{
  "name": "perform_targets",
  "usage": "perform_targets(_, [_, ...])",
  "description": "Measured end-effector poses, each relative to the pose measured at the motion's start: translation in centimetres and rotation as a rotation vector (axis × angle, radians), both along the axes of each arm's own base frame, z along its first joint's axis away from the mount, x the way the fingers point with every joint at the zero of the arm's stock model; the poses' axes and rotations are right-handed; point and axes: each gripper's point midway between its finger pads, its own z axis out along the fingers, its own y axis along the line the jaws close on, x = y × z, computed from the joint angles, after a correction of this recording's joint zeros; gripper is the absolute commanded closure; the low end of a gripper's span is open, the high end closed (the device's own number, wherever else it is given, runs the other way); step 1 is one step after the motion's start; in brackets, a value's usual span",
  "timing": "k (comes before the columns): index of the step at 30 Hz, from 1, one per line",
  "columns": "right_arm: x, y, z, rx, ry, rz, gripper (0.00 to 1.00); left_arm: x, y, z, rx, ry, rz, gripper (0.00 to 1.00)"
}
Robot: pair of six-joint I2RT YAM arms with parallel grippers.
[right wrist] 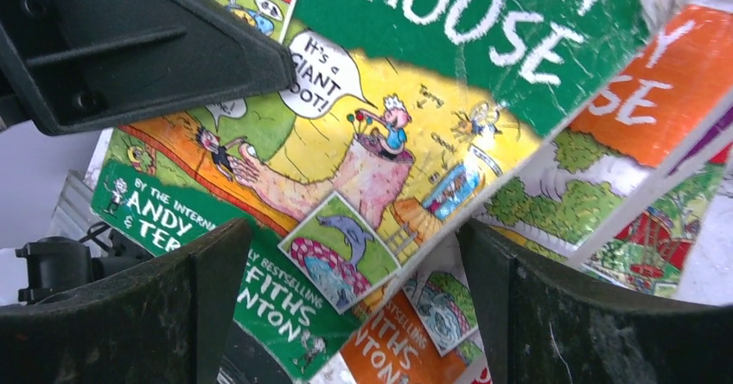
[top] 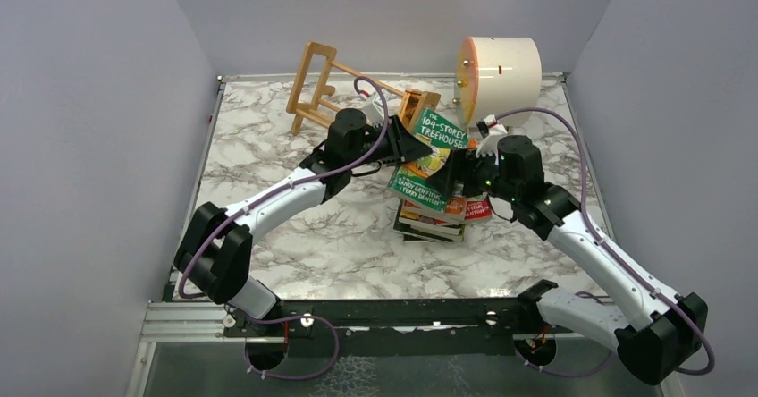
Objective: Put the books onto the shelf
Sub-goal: Pick up the book from the center of the board, then place the book on the shelf.
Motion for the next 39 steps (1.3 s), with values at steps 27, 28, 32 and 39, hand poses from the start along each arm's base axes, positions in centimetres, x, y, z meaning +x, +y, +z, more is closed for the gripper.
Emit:
perform_targets(27, [-0.2,-3.7,1.3,-0.077,-0.076,-0.141,0.04,17.2,13.2,7.5,0.437,-0.695,0.548,1.0])
perform_targets(28, [-0.2,-3.7,1.2,-0.079,-0.073,-0.141,0.05,17.9,13.1,6.5,0.457,-0.701,0.547,1.0])
perform_targets(32, [-0.1,-3.7,0.9,-0.085,-0.065,-0.14,0.04,20.0,13.3,2.7,0.531,-0.732,0.541,1.0])
perform_targets(39, [-0.2,-3.7,0.7,-0.087,-0.062,-0.141,0.05,21.7,12.7,-1.8,0.542,-0.733,0.506,1.0])
